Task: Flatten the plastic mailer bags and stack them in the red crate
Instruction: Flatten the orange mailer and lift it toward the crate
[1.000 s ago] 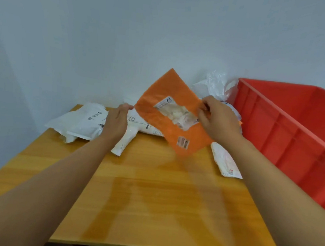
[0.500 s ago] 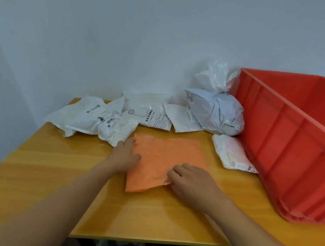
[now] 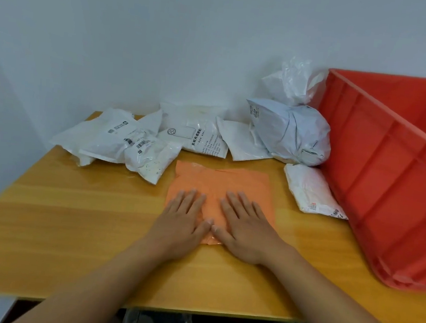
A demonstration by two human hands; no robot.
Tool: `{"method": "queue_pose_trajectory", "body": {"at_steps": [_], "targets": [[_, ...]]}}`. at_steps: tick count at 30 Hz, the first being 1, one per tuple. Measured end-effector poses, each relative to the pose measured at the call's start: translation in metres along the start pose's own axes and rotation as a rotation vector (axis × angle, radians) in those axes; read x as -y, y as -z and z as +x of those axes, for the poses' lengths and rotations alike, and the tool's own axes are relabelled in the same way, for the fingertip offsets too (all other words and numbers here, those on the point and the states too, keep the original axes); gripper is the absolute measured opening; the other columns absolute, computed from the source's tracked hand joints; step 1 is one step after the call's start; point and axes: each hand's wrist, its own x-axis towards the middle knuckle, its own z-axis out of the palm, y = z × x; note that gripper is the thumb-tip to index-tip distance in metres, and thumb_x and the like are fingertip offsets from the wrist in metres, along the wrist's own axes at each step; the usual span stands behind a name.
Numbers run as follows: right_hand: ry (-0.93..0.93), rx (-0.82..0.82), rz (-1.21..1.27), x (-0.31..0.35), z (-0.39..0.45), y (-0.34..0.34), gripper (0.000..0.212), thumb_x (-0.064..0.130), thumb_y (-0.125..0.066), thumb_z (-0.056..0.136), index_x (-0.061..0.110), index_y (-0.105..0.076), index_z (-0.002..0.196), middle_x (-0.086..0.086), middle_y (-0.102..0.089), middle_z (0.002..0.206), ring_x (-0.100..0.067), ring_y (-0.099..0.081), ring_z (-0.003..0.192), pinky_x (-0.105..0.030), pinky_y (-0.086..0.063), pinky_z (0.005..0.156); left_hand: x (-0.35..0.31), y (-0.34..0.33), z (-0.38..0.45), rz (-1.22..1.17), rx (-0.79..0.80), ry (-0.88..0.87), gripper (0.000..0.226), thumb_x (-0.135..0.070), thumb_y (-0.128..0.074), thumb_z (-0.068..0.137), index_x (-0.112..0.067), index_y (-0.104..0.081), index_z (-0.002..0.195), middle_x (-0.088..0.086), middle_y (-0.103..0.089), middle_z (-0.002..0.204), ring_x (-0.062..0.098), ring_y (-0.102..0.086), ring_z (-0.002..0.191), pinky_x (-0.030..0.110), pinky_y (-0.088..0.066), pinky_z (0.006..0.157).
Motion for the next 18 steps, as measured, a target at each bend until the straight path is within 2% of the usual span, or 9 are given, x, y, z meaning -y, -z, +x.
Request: {"method": "queue_pose_trajectory", "body": {"at_steps": [6,13,15,18], "targets": [[-0.032,0.038,0.042,-0.002,0.004,-0.009,0.067,0.062,-0.009,0.101,0.033,0.011,0.157,0.01,0.022,0.163,-0.011,0.025,0.148,-0.041,0.013,0.122,-0.001,-0.004,0.005,0.028,0.02,0.09,0.071,-0.063,-0.019,0.098,-0.033,0.007,0.156,0.0,0.016,0.164,0.022,0.022,0.149,0.04,0.01,0.122],[-0.03,0.063,0.035,-0.004,0.006,-0.008,0.063,0.055,-0.013,0.103,0.034,0.011,0.157,0.009,0.02,0.164,-0.012,0.022,0.15,-0.039,0.012,0.122,-0.003,-0.005,0.007,0.109,0.04,0.099,0.075,-0.067,-0.018,0.096,-0.032,0.009,0.157,0.001,0.015,0.165,0.024,0.018,0.15,0.041,0.008,0.122],[-0.025,0.076,0.043,-0.008,0.007,-0.002,0.068,0.061,-0.019,0.101,0.034,0.008,0.158,0.008,0.018,0.165,-0.013,0.018,0.151,-0.039,0.007,0.122,-0.002,-0.001,0.007,0.089,0.037,0.099,0.077,-0.068,-0.023,0.096,-0.032,0.006,0.157,0.0,0.009,0.166,0.024,0.012,0.152,0.042,0.003,0.122],[-0.042,-0.013,0.006,-0.018,0.005,0.004,0.086,0.076,-0.026,0.092,0.031,0.006,0.158,0.005,0.016,0.166,-0.016,0.017,0.151,-0.04,0.004,0.122,-0.002,0.006,0.009,0.073,-0.06,0.097,0.086,-0.072,-0.035,0.09,-0.03,-0.004,0.157,0.0,-0.011,0.163,0.026,-0.007,0.149,0.044,-0.01,0.12]]}}
